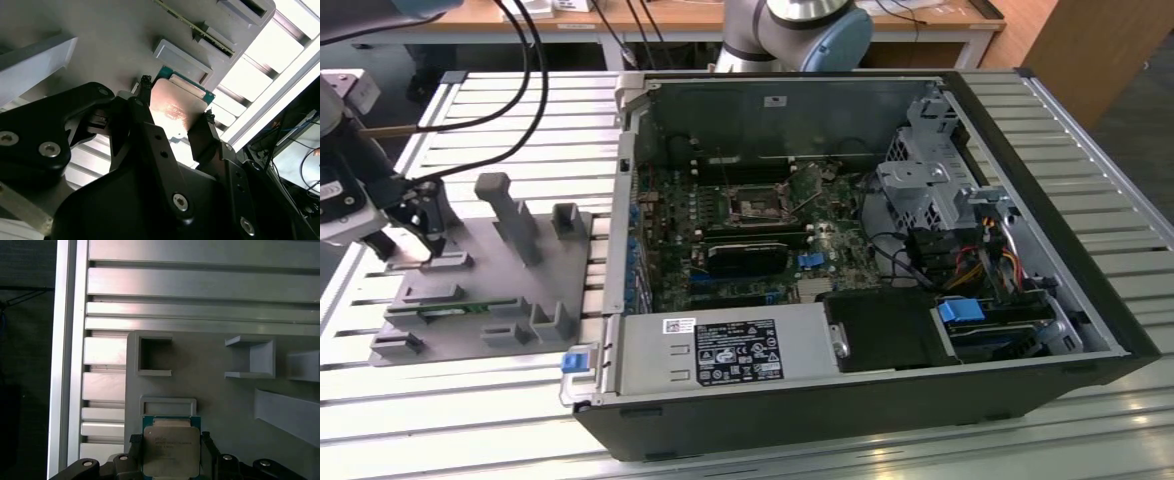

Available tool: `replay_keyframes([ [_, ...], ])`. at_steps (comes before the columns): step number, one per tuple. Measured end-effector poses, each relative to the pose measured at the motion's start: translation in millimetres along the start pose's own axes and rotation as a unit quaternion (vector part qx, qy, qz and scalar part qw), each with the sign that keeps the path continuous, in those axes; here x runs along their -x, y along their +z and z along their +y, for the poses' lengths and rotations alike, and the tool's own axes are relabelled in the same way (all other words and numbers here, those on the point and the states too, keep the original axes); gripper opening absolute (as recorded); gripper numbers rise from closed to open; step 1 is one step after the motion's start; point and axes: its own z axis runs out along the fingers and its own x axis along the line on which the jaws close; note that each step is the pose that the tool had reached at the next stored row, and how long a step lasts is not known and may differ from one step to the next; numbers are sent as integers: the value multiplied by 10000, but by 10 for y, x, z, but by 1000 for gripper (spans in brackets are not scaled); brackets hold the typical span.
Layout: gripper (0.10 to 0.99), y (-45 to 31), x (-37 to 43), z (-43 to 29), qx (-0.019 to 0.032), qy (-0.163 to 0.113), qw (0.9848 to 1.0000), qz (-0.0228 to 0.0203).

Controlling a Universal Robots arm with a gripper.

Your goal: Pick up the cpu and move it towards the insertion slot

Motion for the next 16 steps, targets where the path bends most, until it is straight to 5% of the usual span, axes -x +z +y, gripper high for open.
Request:
replay_keyframes([
  [16, 541, -42, 0, 1, 0, 0, 10000, 1],
])
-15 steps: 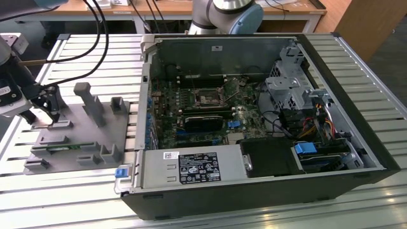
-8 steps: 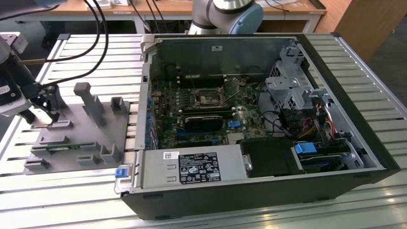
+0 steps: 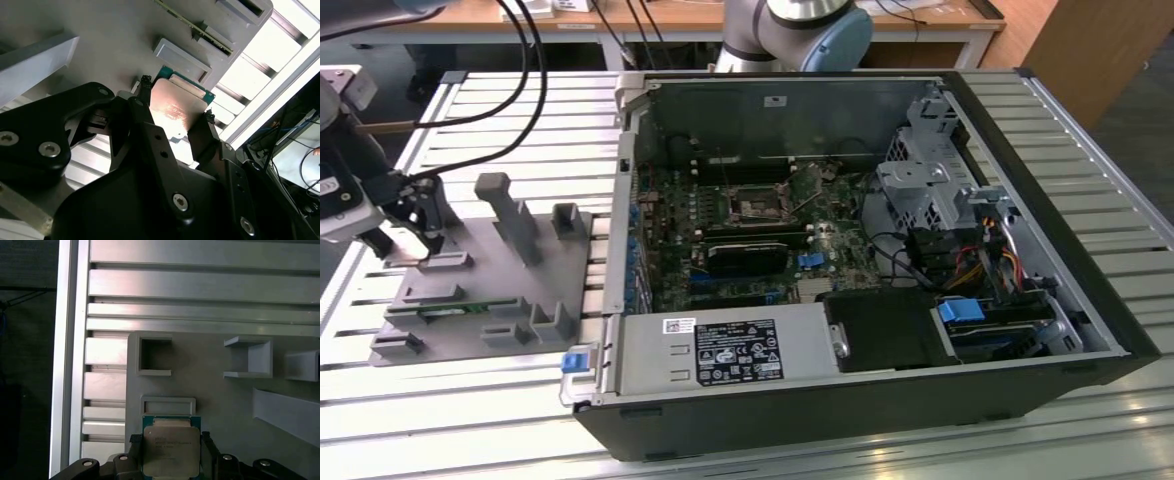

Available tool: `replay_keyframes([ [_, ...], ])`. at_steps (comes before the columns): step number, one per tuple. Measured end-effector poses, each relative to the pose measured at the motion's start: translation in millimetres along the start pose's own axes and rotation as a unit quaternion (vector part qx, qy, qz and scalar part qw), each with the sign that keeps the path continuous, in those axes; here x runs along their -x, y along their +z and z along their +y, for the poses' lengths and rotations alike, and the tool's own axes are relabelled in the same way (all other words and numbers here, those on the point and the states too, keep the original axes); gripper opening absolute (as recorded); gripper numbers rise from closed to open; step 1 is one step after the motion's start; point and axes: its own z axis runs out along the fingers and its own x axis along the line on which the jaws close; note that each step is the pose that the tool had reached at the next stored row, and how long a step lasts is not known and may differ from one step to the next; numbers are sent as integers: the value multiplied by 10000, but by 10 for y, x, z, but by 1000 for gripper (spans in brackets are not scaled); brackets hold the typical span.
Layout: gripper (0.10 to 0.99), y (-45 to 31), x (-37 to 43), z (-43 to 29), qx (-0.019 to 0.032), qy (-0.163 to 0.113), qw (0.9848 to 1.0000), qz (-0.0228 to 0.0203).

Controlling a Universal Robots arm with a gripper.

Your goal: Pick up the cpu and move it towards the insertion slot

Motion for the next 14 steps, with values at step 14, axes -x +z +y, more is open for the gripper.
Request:
replay_keyframes([
  [14, 541, -100, 0, 3, 0, 0, 10000, 0],
])
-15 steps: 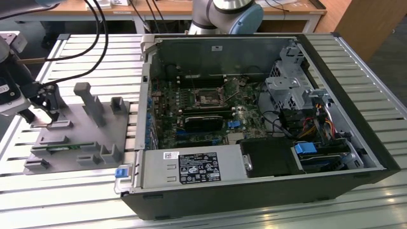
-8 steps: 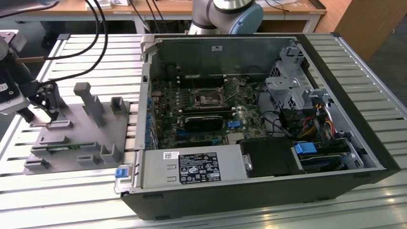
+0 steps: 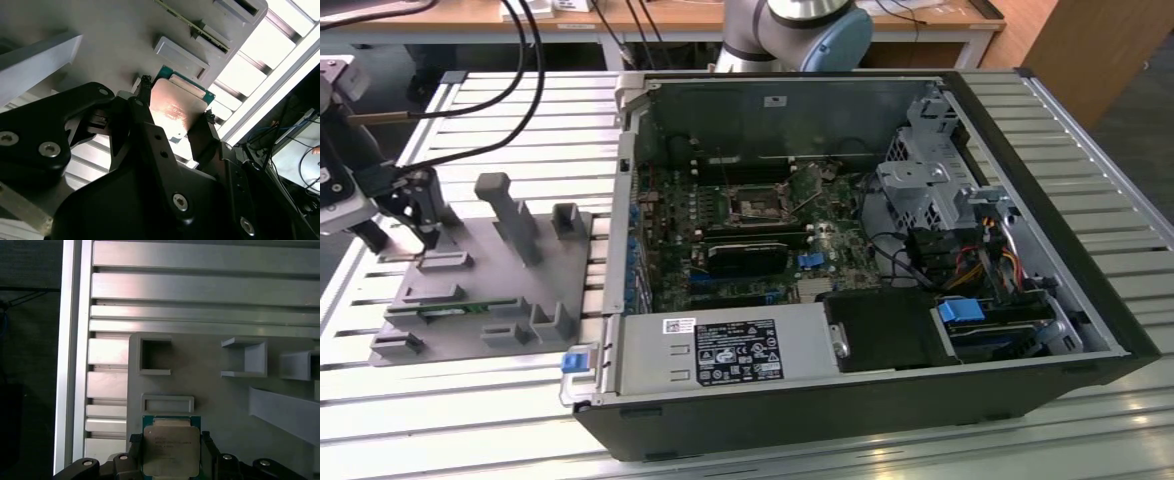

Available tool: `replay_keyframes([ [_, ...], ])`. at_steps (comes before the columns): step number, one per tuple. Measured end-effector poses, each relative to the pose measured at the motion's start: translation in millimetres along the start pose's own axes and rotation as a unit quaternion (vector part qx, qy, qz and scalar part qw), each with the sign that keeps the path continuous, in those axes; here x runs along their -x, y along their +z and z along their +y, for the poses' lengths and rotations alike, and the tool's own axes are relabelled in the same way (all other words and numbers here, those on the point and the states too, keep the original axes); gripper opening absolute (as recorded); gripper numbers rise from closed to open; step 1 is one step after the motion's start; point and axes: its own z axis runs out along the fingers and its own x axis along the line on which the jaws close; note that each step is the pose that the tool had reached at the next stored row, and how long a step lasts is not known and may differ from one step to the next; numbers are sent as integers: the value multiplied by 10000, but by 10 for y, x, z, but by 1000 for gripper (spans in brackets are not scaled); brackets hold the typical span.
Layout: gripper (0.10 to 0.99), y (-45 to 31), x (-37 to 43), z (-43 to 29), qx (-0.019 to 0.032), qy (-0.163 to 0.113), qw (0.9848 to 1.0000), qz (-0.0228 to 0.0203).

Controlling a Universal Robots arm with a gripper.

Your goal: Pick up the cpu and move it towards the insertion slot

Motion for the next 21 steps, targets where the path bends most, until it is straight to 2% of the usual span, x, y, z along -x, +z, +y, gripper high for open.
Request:
replay_keyframes([
  [21, 541, -191, 0, 5, 0, 0, 10000, 0],
])
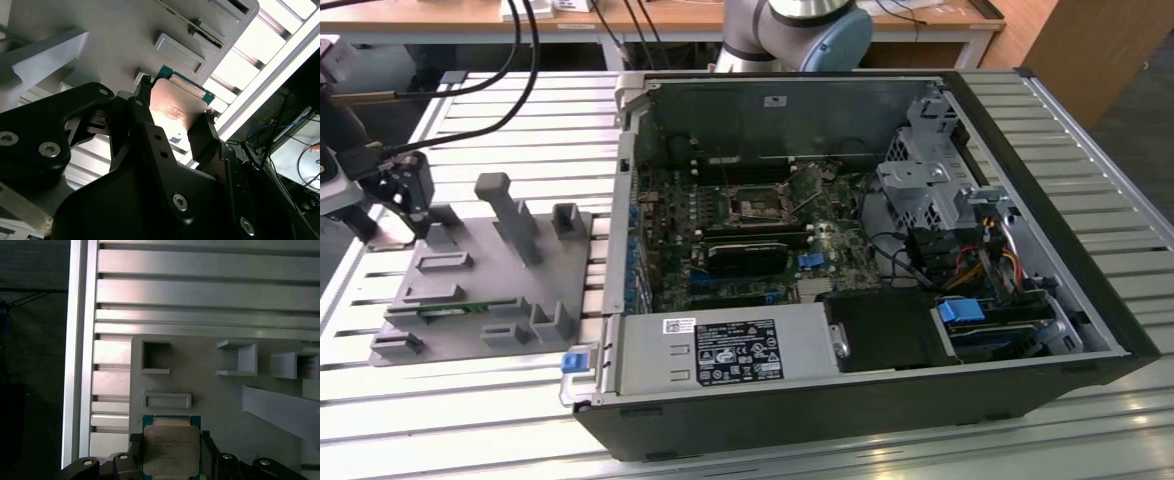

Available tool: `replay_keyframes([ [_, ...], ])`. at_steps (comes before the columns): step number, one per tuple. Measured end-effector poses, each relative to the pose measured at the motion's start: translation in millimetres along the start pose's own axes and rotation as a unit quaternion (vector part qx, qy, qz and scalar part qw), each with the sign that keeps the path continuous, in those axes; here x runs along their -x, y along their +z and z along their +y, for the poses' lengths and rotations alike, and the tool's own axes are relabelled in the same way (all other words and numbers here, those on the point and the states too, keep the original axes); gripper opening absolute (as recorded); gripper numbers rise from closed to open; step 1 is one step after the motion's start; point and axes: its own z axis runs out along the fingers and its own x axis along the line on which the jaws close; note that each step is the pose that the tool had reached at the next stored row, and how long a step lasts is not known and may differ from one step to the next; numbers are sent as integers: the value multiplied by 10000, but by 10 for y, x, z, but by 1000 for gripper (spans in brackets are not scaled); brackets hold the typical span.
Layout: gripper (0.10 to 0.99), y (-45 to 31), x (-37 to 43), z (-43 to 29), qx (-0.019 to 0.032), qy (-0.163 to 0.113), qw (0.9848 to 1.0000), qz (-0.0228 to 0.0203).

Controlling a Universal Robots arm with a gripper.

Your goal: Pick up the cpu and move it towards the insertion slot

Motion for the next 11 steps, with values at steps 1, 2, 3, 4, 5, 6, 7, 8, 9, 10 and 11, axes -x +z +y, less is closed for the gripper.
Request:
replay_keyframes([
  [1, 541, -7, 0, 0, 0, 0, 10000, 0],
  [2, 541, -15, 0, 1, 0, 0, 10000, 0],
  [3, 541, -23, 0, 1, 0, 0, 10000, 0],
  [4, 541, -30, 0, 1, 0, 0, 10000, 0],
  [5, 541, -38, 0, 1, 0, 0, 10000, 0],
  [6, 541, -45, 0, 2, 0, 0, 10000, 0],
  [7, 541, -52, 0, 2, 0, 0, 10000, 0],
  [8, 541, -57, 0, 2, 0, 0, 10000, 0],
  [9, 541, -63, 0, 3, 0, 0, 10000, 0],
  [10, 541, -71, 0, 3, 0, 0, 10000, 0],
  [11, 541, -77, 0, 3, 0, 0, 10000, 0],
])
